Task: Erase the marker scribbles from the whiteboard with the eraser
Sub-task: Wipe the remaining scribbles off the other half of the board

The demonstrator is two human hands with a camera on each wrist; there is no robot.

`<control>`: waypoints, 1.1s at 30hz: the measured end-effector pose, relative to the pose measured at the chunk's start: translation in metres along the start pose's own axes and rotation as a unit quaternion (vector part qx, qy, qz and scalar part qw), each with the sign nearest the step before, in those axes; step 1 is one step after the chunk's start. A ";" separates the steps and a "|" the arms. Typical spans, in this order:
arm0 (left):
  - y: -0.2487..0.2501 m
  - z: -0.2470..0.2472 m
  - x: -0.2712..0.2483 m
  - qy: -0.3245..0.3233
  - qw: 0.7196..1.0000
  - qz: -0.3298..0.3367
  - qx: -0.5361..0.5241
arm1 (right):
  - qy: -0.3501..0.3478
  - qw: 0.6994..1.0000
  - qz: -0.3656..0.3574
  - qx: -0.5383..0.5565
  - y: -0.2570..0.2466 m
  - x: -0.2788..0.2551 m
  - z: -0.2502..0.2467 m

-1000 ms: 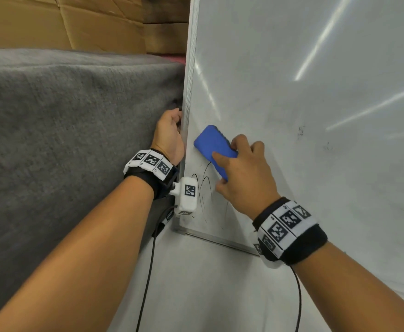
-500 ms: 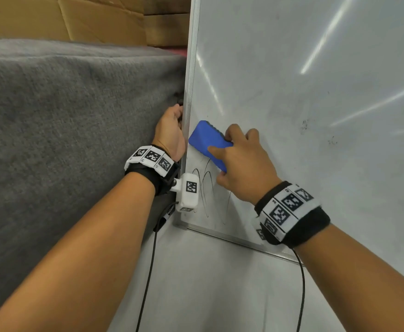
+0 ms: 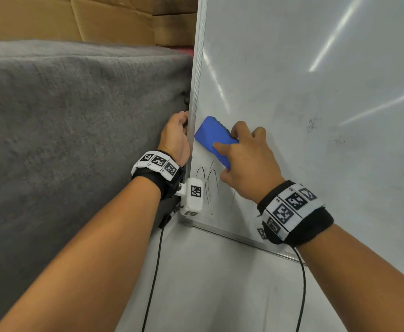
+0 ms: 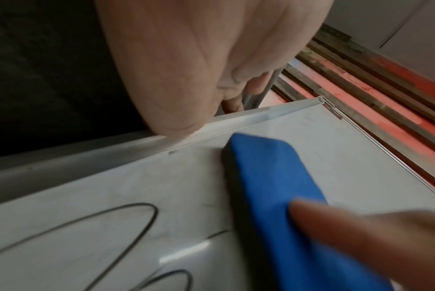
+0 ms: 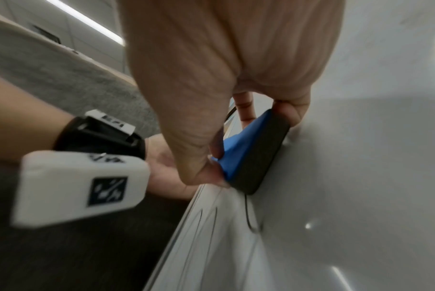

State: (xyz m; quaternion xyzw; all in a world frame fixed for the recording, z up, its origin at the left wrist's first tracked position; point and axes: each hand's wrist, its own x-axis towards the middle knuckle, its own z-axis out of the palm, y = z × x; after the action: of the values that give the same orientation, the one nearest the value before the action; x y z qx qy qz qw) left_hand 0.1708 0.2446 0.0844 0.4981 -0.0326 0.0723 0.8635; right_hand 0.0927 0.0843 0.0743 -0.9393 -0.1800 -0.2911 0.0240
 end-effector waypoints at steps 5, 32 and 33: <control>-0.010 -0.010 -0.003 -0.024 1.000 -0.005 0.004 | -0.028 0.999 -0.027 0.000 0.016 -0.063 0.030; -0.055 -0.043 -0.013 0.026 0.999 -0.038 -0.020 | 0.058 0.991 0.103 0.065 0.024 -0.081 0.026; -0.055 -0.042 -0.013 0.025 0.999 -0.037 -0.023 | 0.040 0.992 0.097 0.066 0.020 -0.089 0.033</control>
State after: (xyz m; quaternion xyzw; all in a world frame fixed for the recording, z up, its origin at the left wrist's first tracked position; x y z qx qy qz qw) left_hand 0.1657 0.2528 0.0144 0.4768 0.0060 0.0524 0.8774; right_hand 0.0492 0.0415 -0.0013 -0.9364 -0.1059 -0.3119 0.1211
